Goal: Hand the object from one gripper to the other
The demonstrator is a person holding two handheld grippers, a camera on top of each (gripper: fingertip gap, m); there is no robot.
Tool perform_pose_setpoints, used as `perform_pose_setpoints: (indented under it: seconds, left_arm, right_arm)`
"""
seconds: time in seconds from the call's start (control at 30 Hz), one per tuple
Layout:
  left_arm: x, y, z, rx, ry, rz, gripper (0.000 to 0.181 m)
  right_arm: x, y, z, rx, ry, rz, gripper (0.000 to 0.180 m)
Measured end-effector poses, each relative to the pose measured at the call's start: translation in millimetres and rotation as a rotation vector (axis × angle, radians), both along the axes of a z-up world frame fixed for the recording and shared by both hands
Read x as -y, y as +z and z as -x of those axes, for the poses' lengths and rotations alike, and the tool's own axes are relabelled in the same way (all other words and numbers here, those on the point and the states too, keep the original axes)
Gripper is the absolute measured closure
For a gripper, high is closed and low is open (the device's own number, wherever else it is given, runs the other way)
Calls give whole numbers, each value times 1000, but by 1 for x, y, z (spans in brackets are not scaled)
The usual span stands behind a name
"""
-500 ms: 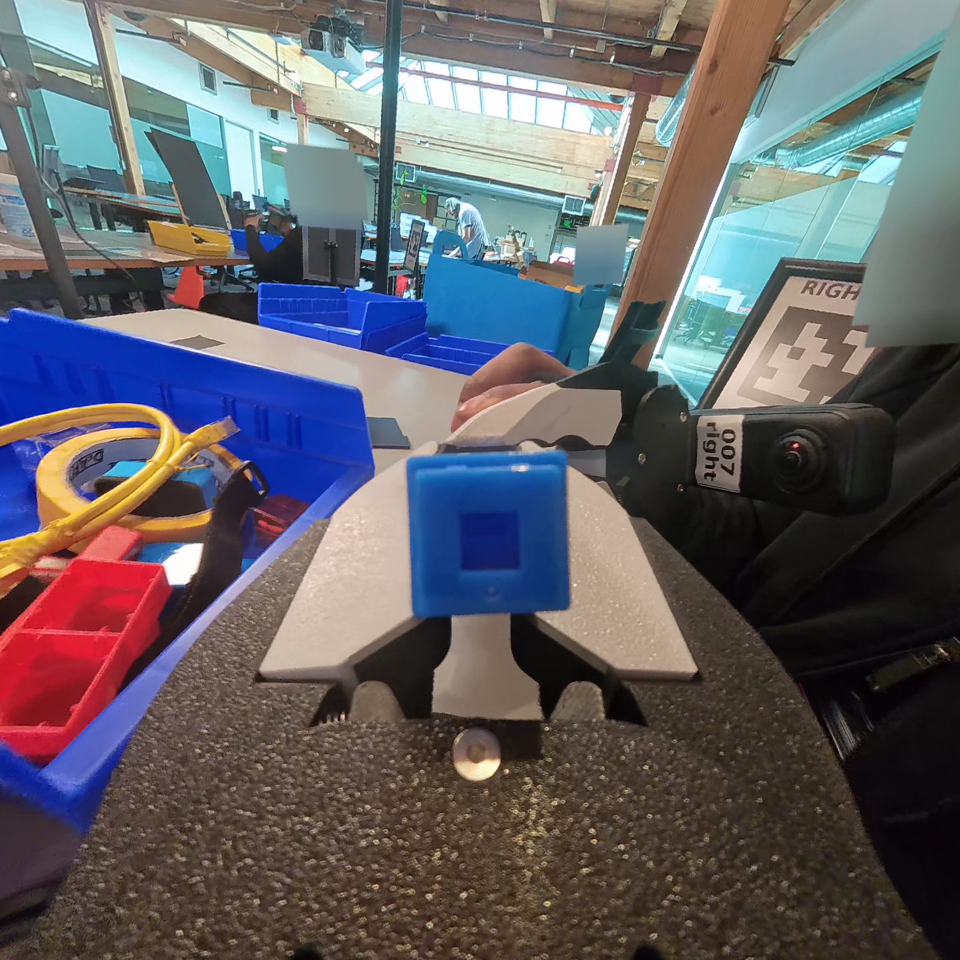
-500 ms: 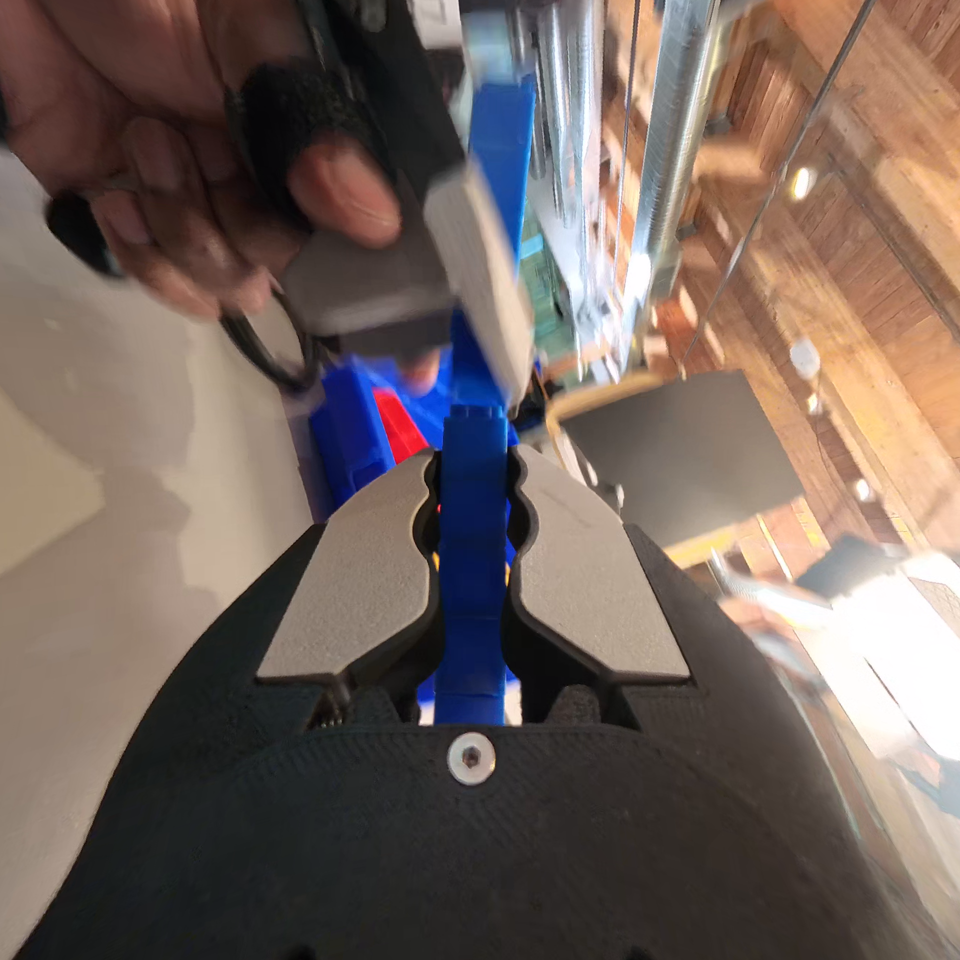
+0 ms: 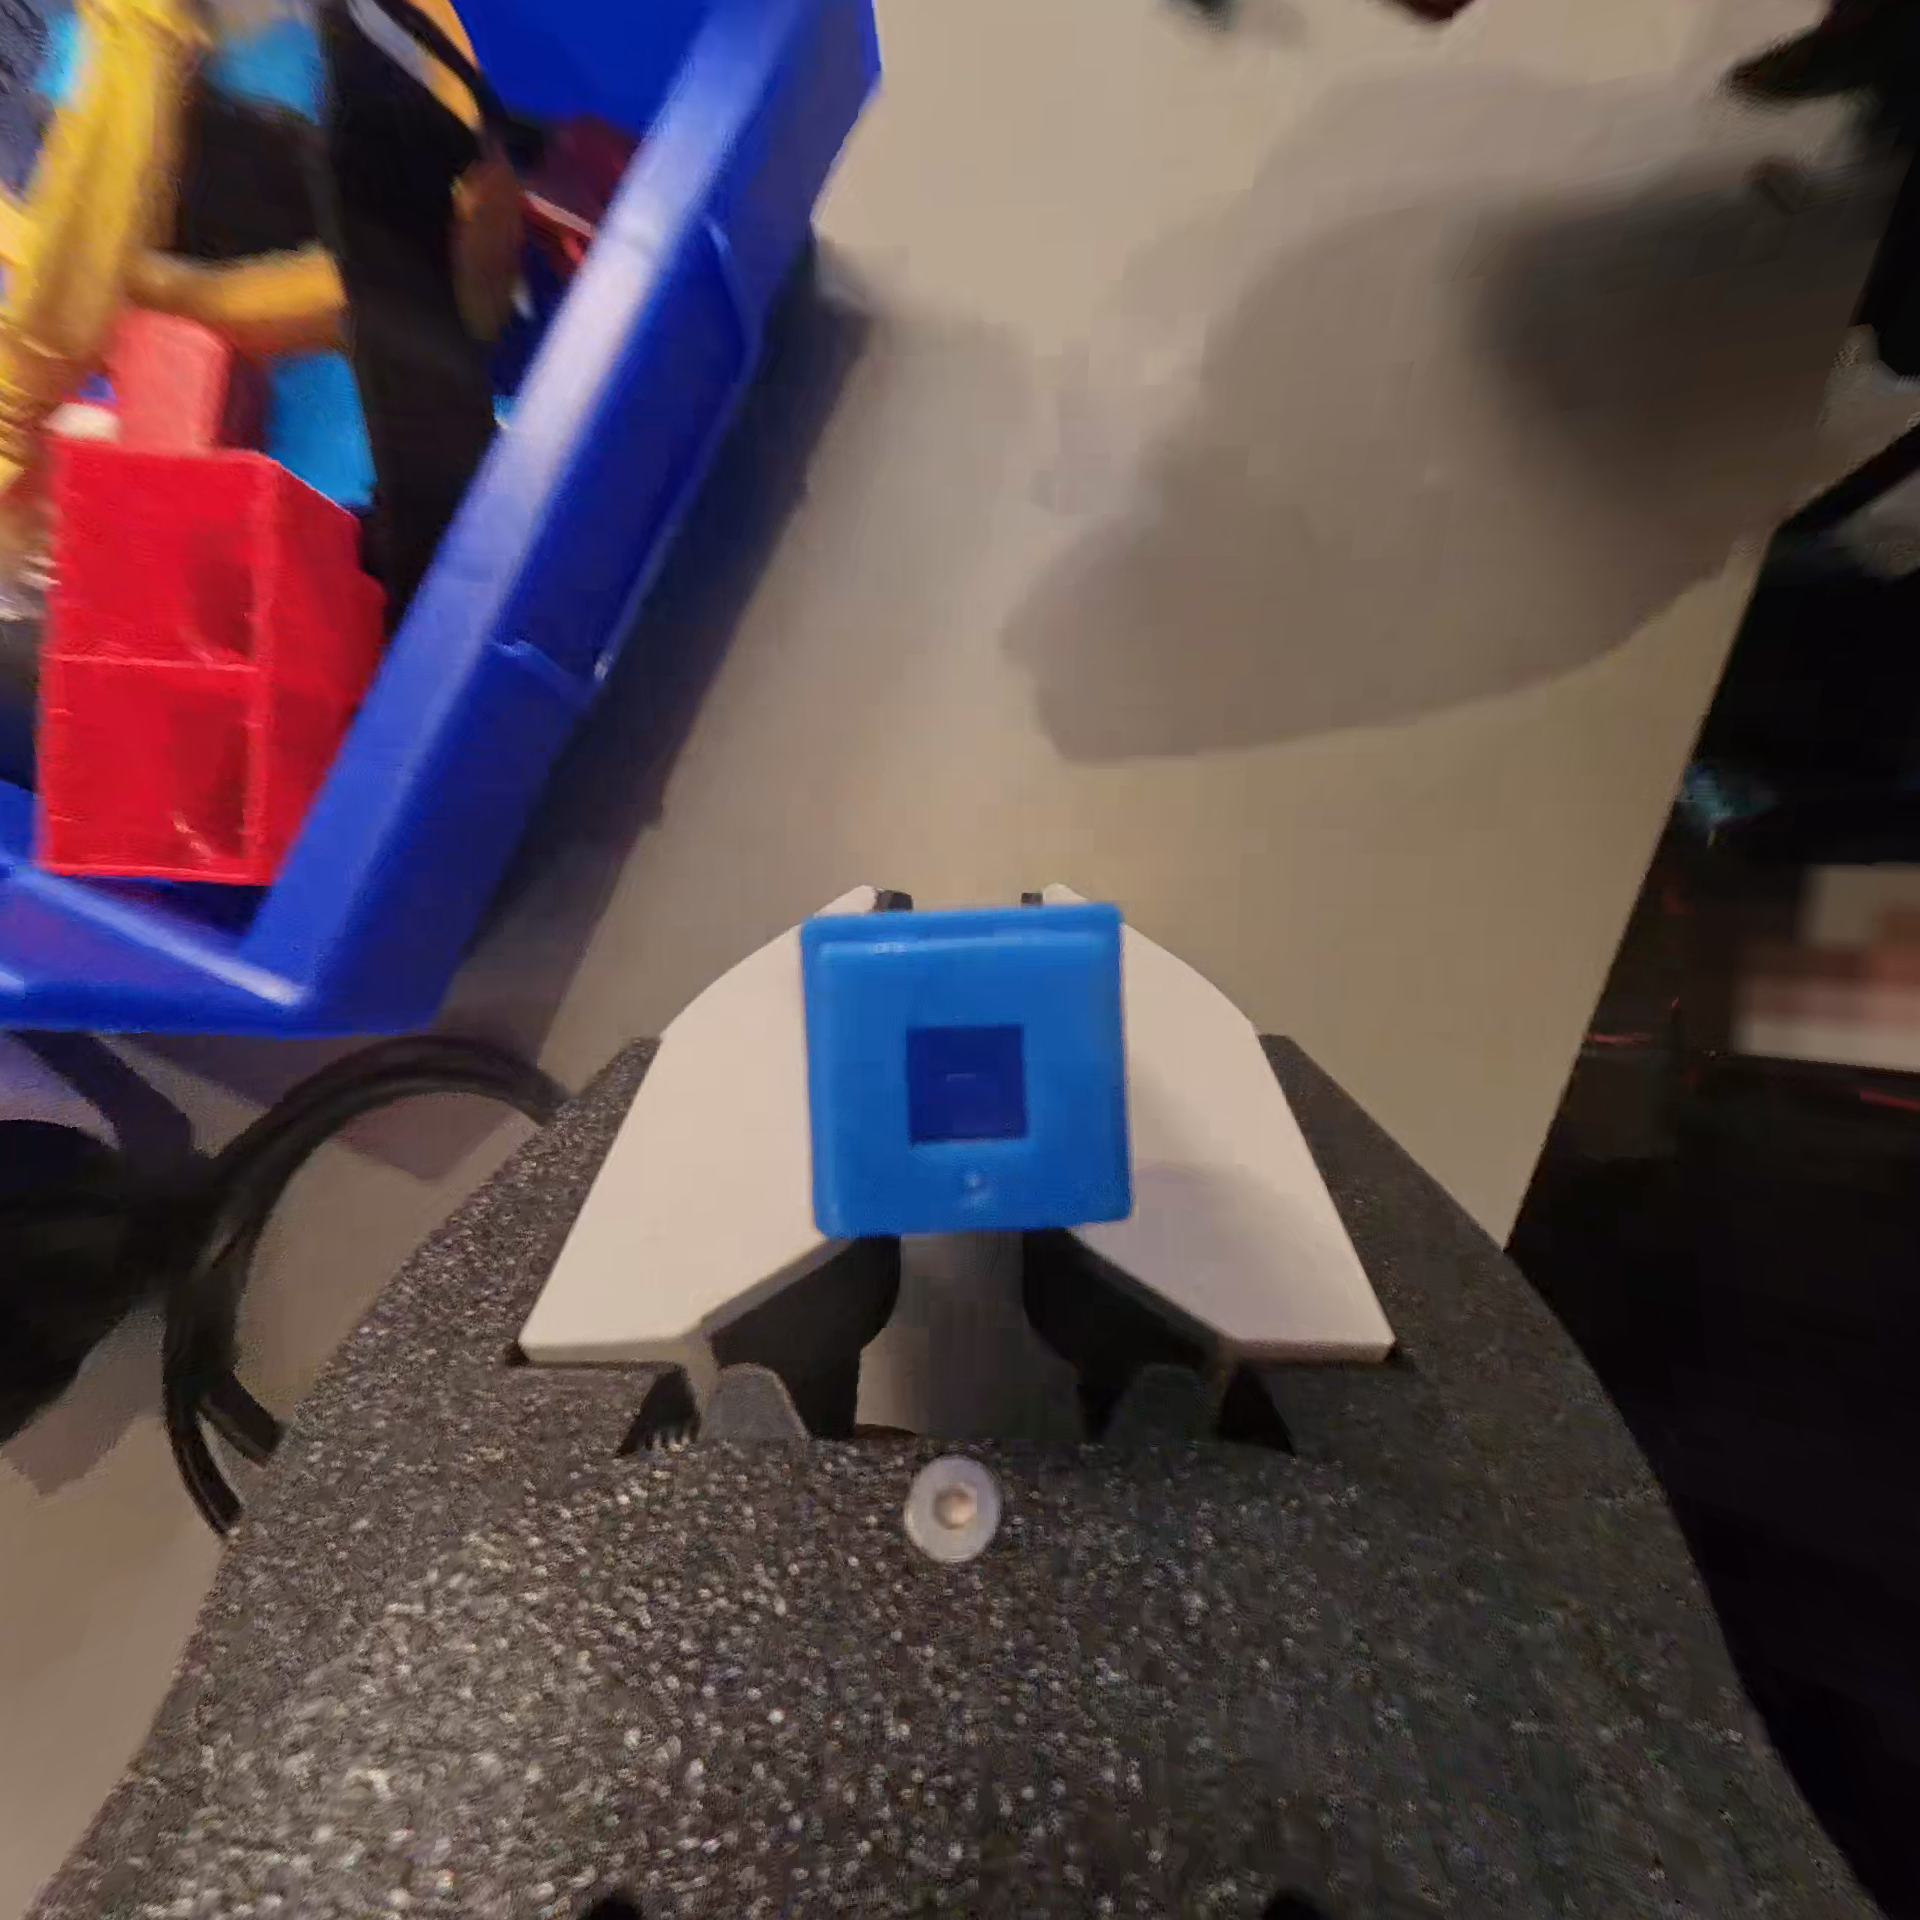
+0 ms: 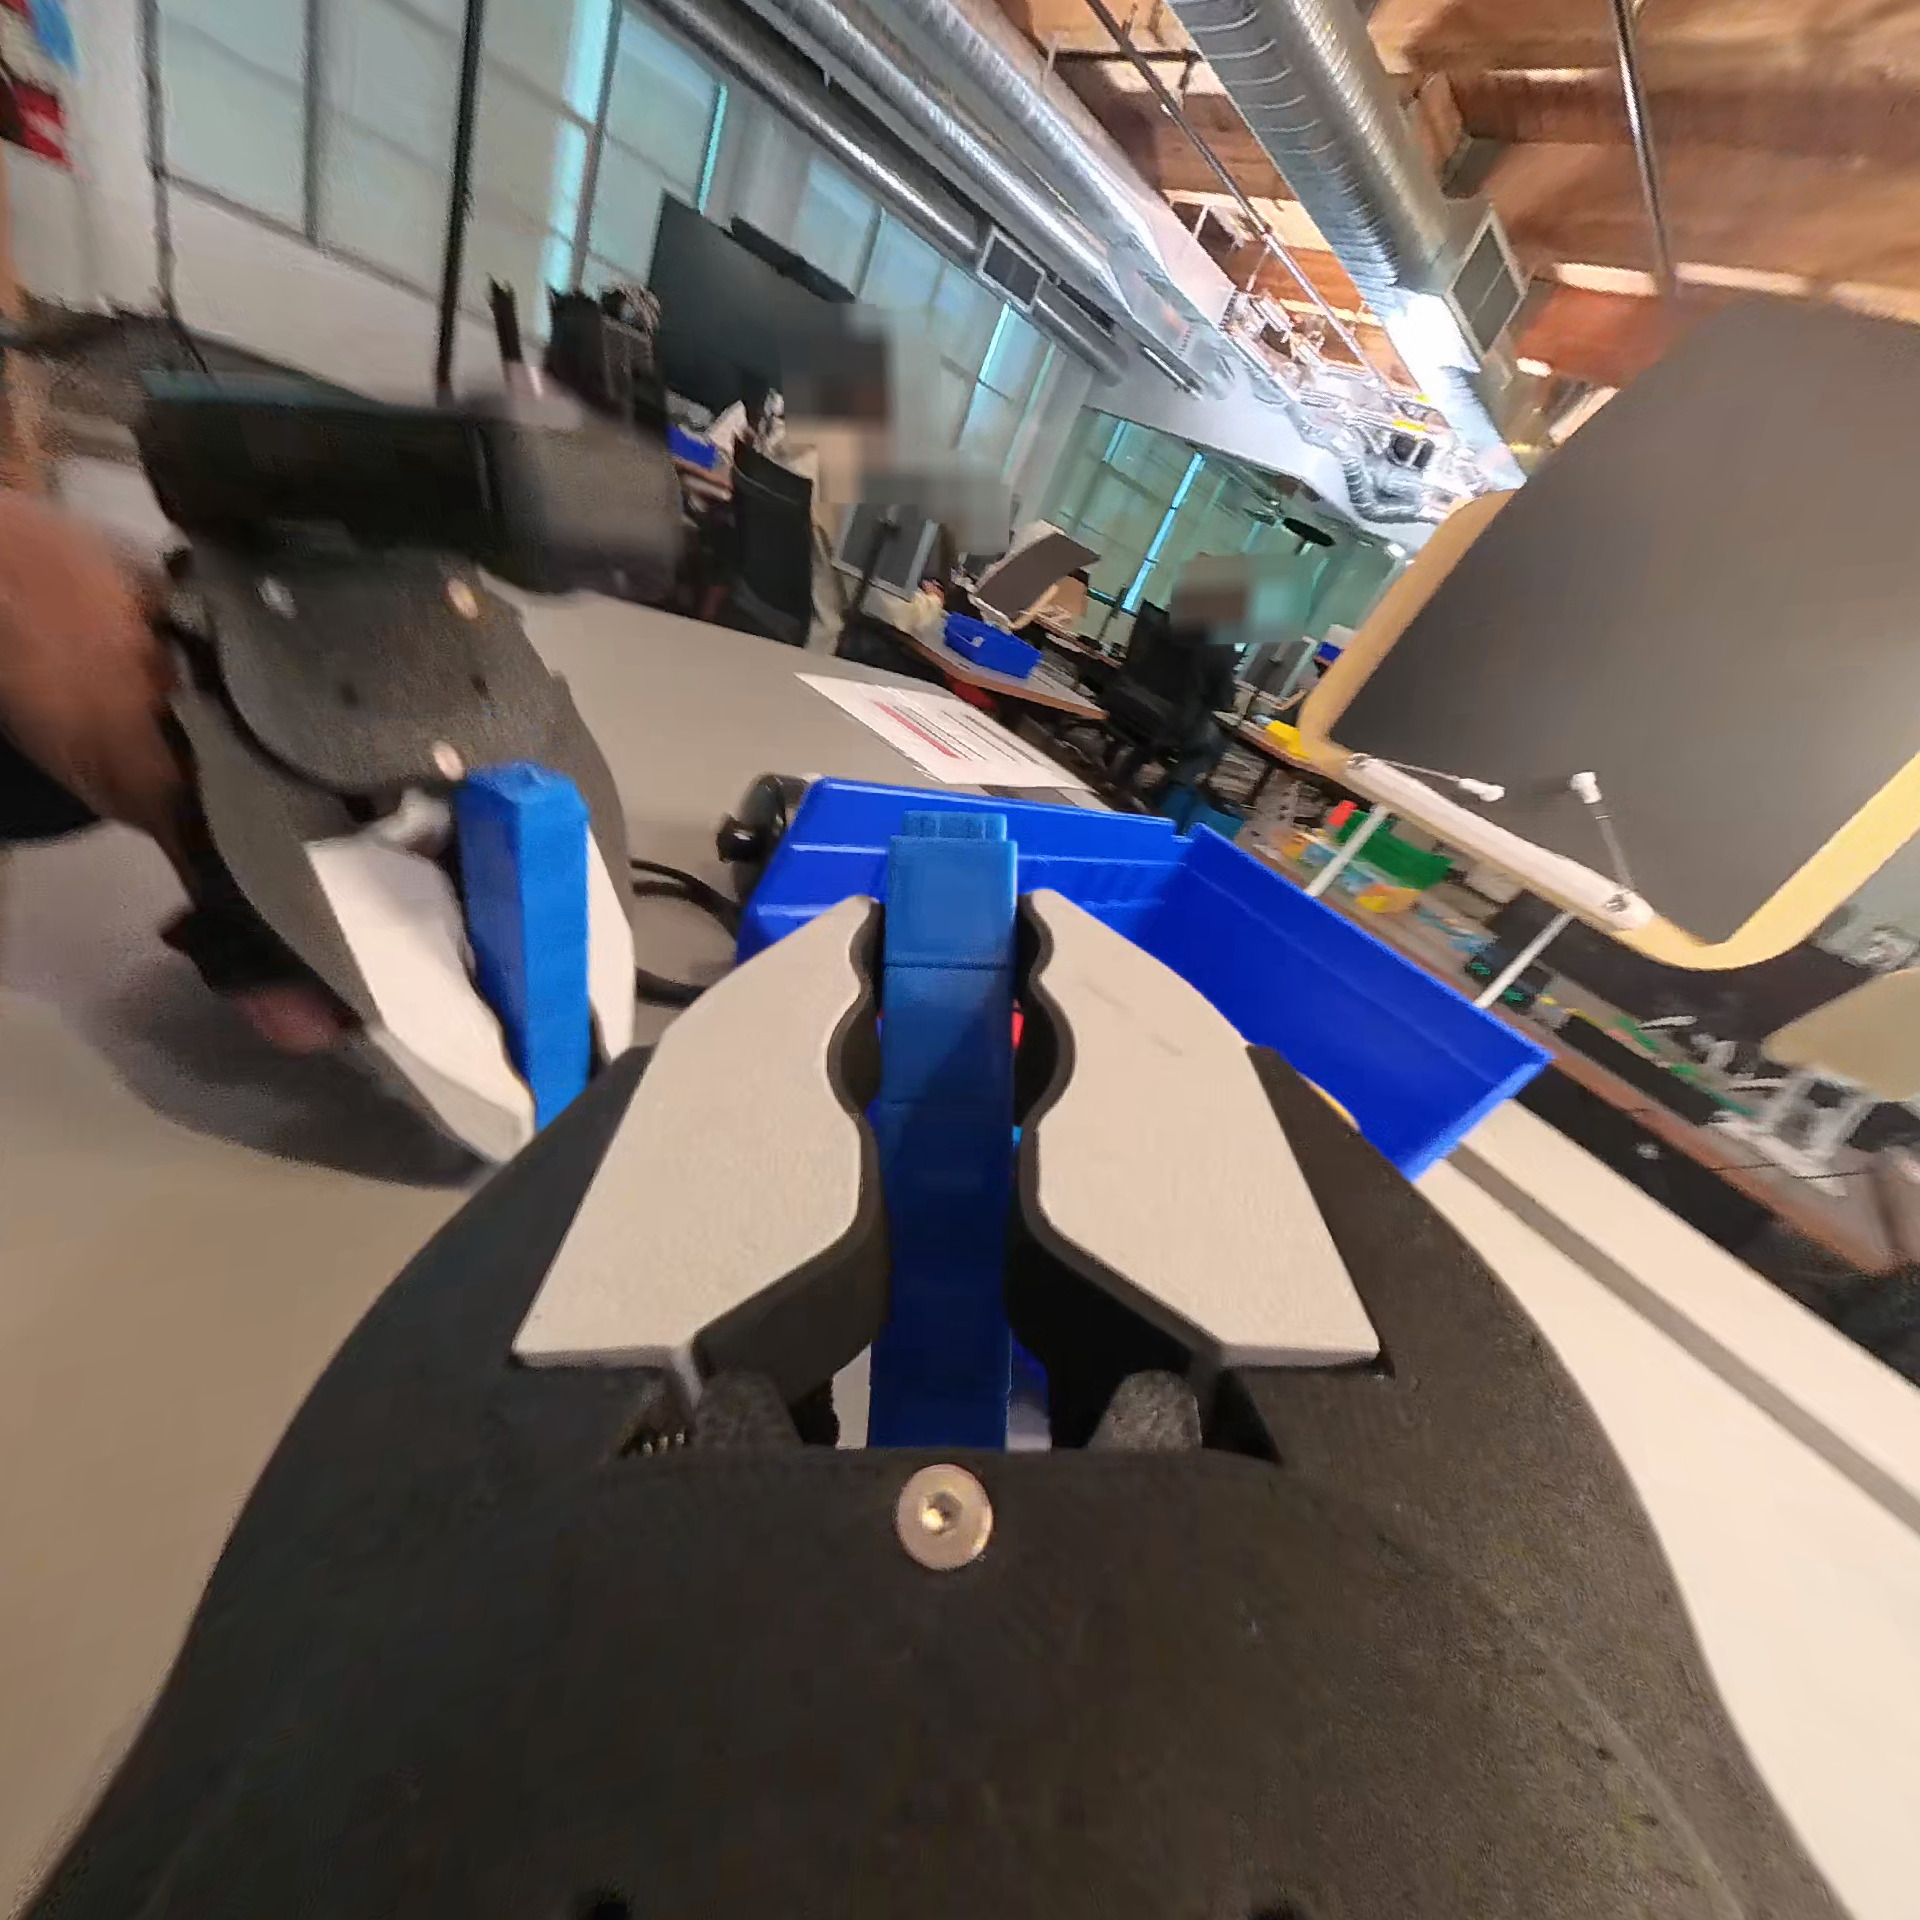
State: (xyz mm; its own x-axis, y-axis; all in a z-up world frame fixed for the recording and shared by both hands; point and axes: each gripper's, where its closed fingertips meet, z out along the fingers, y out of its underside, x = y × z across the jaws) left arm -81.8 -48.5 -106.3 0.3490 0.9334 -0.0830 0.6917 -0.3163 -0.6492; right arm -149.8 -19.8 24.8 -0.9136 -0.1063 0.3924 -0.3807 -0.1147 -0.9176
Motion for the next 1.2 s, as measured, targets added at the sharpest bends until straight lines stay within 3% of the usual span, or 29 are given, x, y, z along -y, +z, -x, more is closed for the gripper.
perform_pose_setpoints:
  seconds: [0.13,0.33,0.6,0.87,1.0,1.1,1.2]
  left_arm:
    - [-2,-11,4,35,7,19,157]
    - [-4,-8,6,1,-9,-15,138]
    - [-11,1,8,-65,-39,-99,142]
    - [-7,-8,16,-42,1,-55,145]
    - [-12,31,23,-217,1,-96,145]
    - [-47,71,30,-402,-117,-287,144]
    - [-66,77,38,-432,-159,-381,141]
  right_arm:
    - [-1,2,-4,158,74,5,158]
    - [-3,3,-3,225,125,12,158]
    - [-3,3,-5,253,143,9,158]
    - [-1,1,-6,300,164,-9,158]
    - [-4,8,-11,431,250,5,158]
    - [-9,19,-24,601,391,40,158]
    - [-13,27,-34,762,503,83,158]
